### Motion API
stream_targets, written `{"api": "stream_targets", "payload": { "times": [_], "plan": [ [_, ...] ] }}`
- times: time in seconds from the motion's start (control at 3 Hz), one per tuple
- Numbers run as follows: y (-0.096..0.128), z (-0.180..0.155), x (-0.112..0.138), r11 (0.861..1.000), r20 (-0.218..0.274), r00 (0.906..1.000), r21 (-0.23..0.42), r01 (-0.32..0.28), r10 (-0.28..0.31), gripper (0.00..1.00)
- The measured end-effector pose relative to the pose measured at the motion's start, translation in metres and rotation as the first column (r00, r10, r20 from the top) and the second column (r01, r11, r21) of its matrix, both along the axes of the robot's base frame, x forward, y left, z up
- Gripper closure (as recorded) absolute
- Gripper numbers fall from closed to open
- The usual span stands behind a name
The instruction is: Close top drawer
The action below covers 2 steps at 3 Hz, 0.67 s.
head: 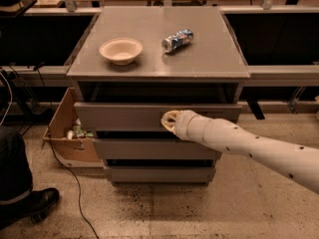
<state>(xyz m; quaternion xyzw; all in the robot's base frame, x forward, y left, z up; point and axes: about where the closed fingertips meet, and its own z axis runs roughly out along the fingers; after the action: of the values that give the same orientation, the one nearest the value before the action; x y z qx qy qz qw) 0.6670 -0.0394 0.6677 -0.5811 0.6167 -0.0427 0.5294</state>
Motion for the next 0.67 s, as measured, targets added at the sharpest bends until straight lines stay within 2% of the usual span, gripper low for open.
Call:
{"api": "stream_targets", "payload": {
  "times": [0.67],
  "plan": [
    [0.026, 0.000, 0.034, 0.999, 0.091, 0.9945, -0.008, -0.052, 0.052, 1.00]
  ]
}}
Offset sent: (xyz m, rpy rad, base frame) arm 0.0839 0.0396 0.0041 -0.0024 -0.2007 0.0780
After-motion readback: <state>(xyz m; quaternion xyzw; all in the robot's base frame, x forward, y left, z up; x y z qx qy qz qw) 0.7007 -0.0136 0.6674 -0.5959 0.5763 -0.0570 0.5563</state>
